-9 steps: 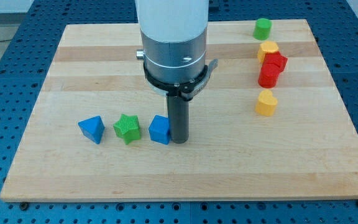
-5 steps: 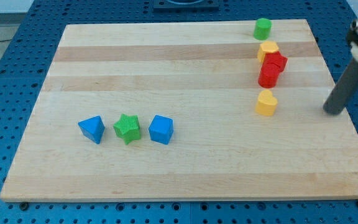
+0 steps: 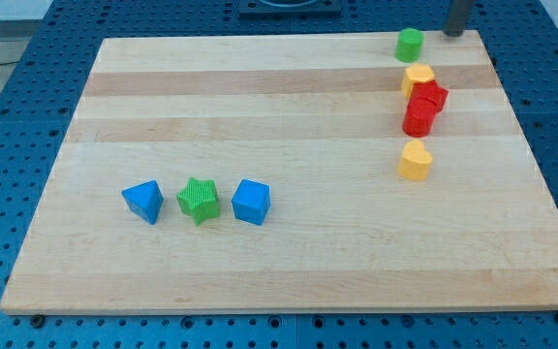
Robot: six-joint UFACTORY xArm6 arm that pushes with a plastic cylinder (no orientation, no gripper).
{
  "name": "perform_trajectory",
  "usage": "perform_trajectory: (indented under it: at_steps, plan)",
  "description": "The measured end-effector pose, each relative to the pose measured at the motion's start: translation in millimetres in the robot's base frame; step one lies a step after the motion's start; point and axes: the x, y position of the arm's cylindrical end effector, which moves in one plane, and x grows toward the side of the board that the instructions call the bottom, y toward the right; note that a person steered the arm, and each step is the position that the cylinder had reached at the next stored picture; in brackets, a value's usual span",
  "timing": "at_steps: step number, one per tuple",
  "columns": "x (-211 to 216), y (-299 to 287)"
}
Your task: Move the green circle right to the blue cube
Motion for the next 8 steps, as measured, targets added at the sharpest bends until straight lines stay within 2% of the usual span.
perform_trajectory:
  at_steps: [4, 8]
  plan:
    - [42.0, -63.6]
    - [61.4, -179.5]
